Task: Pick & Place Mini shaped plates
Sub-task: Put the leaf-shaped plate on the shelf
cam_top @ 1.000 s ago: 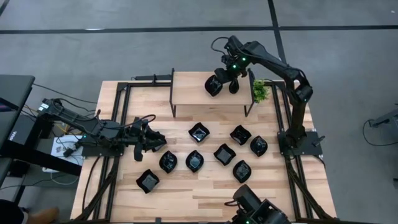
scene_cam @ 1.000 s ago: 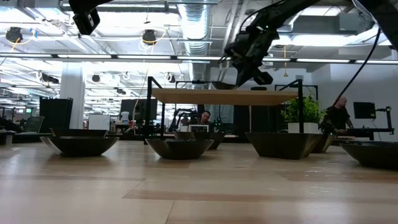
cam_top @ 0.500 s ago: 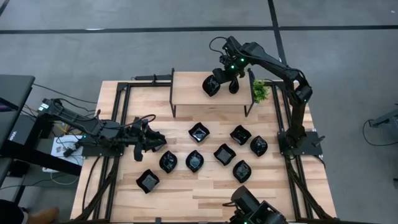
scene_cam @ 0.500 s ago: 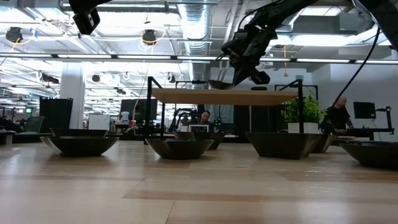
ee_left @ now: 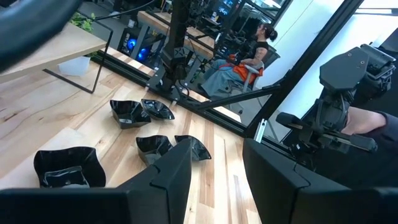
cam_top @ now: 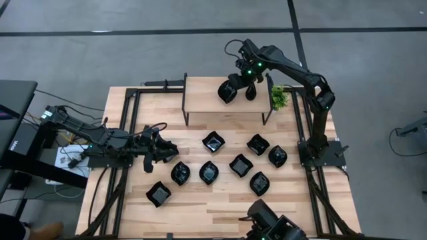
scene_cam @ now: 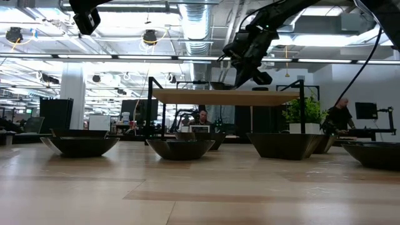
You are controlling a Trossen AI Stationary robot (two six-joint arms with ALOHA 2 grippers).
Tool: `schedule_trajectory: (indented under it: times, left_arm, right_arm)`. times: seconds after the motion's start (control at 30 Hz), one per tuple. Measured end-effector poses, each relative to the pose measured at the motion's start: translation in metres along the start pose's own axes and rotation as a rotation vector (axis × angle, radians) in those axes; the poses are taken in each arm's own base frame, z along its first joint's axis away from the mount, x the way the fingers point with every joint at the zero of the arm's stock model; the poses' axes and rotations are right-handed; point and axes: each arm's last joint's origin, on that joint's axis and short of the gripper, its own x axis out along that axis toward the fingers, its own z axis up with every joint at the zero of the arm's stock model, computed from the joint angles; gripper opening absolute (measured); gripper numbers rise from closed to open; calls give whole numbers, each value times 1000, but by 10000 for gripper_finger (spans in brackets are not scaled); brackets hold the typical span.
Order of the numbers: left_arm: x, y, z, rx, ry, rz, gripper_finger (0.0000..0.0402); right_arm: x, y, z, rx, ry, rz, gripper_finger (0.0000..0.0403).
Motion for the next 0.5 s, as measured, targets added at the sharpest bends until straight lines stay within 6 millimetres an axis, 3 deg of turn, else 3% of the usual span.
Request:
schedule_trajectory:
  times: [0.5]
  left_arm:
    - [0,0,0,0,0,0,145]
  right_arm:
    - [5,-5,-1,8,14,-3,0]
